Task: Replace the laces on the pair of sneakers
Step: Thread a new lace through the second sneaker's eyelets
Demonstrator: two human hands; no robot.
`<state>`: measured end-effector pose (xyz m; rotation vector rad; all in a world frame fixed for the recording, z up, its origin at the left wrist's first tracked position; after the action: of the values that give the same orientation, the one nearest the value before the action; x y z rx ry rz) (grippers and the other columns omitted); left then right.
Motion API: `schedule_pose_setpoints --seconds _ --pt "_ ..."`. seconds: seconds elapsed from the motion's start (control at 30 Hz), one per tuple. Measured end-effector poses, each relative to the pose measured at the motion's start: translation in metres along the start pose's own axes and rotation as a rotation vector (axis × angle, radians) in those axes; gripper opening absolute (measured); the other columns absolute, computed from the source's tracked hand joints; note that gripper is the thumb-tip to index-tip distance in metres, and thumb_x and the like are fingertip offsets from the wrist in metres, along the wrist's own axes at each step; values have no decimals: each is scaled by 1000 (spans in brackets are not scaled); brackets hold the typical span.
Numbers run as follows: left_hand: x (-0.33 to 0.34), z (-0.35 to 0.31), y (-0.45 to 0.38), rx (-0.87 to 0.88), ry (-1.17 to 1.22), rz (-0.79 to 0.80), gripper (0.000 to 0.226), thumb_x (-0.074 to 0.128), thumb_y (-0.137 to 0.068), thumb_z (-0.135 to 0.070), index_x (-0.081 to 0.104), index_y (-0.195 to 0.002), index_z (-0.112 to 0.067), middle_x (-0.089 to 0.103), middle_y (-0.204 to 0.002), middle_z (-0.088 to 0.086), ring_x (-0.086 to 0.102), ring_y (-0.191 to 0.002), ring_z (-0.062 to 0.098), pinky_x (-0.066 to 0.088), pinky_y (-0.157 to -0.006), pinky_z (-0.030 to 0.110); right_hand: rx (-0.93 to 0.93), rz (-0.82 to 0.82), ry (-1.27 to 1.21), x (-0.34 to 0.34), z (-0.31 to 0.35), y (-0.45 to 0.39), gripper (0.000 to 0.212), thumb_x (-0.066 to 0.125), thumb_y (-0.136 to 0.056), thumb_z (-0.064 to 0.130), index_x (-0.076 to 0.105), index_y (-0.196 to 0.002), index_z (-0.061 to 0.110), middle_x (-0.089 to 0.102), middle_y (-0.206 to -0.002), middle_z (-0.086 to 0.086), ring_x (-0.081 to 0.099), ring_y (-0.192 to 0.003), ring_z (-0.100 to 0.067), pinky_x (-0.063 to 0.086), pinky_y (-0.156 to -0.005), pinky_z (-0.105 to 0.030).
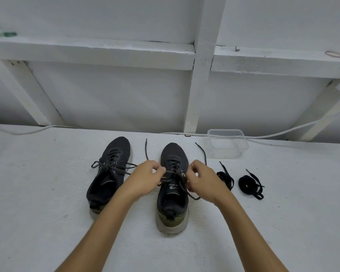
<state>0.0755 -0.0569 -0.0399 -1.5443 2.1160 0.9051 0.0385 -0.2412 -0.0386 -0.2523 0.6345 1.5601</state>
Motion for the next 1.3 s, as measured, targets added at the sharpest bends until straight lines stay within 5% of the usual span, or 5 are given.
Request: schedule_pose_setpoints --seconds 0.3,0.43,0.73,1.0,1.3 --pt "-4 5 23 91 113 -24 30 68 -86 -54 55 -108 -38 64 -101 -18 66 -78 1 46 -71 22 -26 53 31 1 -11 25 29 70 -80 64 69 -88 36 72 -88 15 69 -74 -5 53 -67 -23" --pt "-7 2 34 168 -23 -23 26 67 -90 -51 69 -74 -30 69 -77 -18 53 -55 -2 39 -55 12 -66 26 136 0 -6 31 12 69 -92 45 70 -89 34 70 -77 6 64 -71 -6 47 -60 -13" --pt "-13 -12 38 126 112 55 37 52 -99 -49 65 -73 -26 62 -65 -23 47 -50 -4 37 -59 22 53 104 69 -3 4 32 13 59 -99 40 67 -98 29 69 -77 5 70 -67 -5 63 -75 -36" --pt "-1 -22 44 239 -144 18 24 65 -93 -44 63 -74 -31 65 -75 -12 56 -70 1 41 -63 20 -37 -8 355 1 14 32 20 81 -83 39 64 -92 31 66 -83 12 59 -65 0 37 -48 -8" --pt "7 -17 48 148 32 286 28 50 -87 -50 64 -81 -28 73 -94 -8 69 -92 7 49 -86 37 -141 -85 407 5 28 37 20 77 -87 37 65 -97 24 71 -94 11 65 -78 -8 55 -74 -28"
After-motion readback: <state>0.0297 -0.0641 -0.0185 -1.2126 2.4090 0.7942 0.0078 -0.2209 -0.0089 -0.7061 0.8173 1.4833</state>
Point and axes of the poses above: each hand's wrist, its own y-axis away from the middle knuckle, its own x-axis out of the palm, z = x × y, the point moved 10 cm from there along -y, towards the middle knuckle
